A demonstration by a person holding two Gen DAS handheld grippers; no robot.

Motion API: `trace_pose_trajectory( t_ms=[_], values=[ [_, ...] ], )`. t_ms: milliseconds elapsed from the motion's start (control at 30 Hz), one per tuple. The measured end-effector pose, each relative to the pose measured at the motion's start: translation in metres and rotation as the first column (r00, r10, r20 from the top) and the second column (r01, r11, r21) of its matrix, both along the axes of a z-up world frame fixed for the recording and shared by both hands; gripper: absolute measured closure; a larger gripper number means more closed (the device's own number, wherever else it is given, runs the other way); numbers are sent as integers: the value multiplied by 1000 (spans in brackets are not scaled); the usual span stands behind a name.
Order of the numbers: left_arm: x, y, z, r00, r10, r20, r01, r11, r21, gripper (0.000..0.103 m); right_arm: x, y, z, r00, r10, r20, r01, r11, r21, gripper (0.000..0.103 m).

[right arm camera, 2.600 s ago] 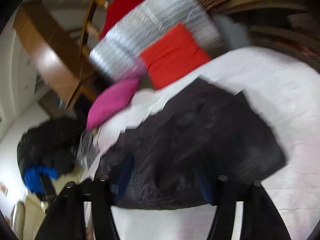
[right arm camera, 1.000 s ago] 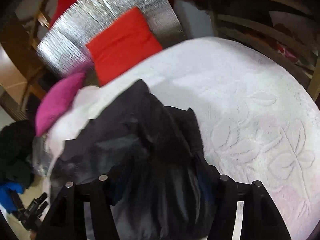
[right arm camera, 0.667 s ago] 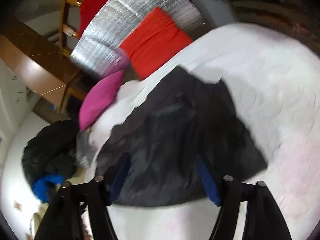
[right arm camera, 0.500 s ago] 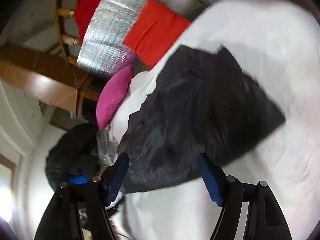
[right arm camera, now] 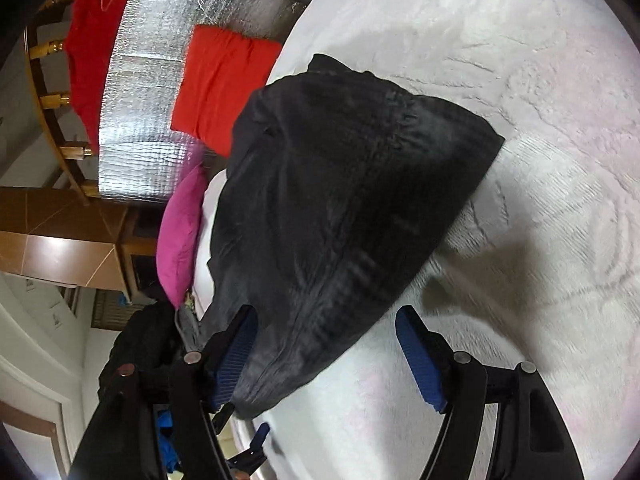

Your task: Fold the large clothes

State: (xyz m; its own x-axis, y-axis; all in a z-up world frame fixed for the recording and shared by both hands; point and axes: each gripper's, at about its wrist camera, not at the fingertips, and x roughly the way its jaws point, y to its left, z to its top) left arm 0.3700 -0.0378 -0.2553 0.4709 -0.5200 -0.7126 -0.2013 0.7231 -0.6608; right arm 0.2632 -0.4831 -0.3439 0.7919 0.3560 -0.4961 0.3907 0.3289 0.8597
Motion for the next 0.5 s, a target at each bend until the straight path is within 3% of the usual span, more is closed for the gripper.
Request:
trace_pose_trajectory(
  t_ms=[100, 433, 500],
  values=[
    [6, -1, 0, 1000, 21, 18, -21, 1000, -5, 14, 12, -1, -7, 1000, -11, -9, 11, 1000, 2, 28],
    [31, -3, -5, 991, 103, 85, -99, 994, -45, 15, 38, 0, -2, 991, -89, 105, 89, 996, -3, 26],
    [34, -6, -4, 989, 108, 102, -104, 994, -42, 24, 39, -2, 5, 983, -101, 152, 105, 994, -17, 26]
  ],
)
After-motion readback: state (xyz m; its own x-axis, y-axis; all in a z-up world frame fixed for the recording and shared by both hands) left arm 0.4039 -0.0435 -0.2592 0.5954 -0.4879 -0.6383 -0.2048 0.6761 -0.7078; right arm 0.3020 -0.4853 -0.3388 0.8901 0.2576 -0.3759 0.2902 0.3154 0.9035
